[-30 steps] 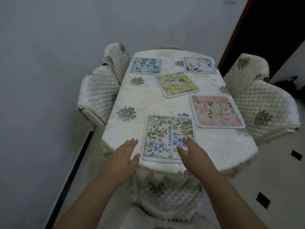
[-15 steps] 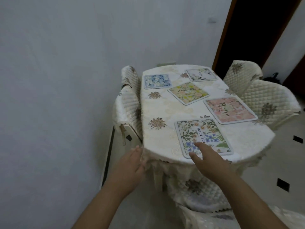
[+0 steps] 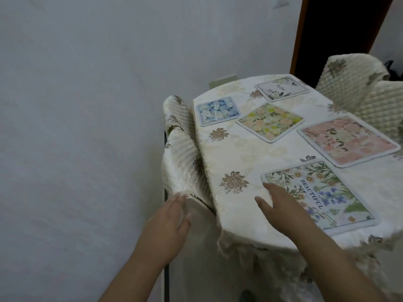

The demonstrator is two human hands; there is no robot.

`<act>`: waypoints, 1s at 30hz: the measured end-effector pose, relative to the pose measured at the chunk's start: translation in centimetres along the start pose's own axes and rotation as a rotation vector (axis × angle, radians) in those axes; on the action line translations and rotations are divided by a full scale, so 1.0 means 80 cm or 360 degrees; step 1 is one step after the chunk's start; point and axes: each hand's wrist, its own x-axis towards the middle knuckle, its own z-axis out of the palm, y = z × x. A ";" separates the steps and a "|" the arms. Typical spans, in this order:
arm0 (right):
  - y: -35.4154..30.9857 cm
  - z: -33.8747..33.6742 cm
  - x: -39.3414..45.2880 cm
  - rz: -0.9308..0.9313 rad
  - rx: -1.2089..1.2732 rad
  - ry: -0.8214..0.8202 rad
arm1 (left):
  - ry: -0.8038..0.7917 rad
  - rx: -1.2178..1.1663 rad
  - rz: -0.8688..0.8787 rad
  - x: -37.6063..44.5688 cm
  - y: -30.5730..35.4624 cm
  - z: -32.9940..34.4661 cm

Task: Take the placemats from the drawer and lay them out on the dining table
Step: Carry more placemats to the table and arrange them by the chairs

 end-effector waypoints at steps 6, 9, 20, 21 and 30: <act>-0.068 -0.011 0.116 -0.0070 -0.0050 0.0028 | 0.0013 0.0004 0.0021 0.115 -0.023 -0.038; -0.088 -0.021 0.155 -0.0043 -0.0087 0.0115 | 0.0006 -0.0001 0.0088 0.170 -0.035 -0.048; -0.110 0.003 0.240 0.0578 -0.0016 0.0448 | -0.0293 -0.0012 0.0689 0.432 -0.054 -0.059; -0.117 0.006 0.242 0.0655 0.0010 0.0503 | -0.0328 0.0012 0.0774 0.456 -0.055 -0.060; -0.147 0.027 0.248 0.1155 0.0286 0.0800 | -0.0587 0.0095 0.1218 0.579 -0.022 -0.049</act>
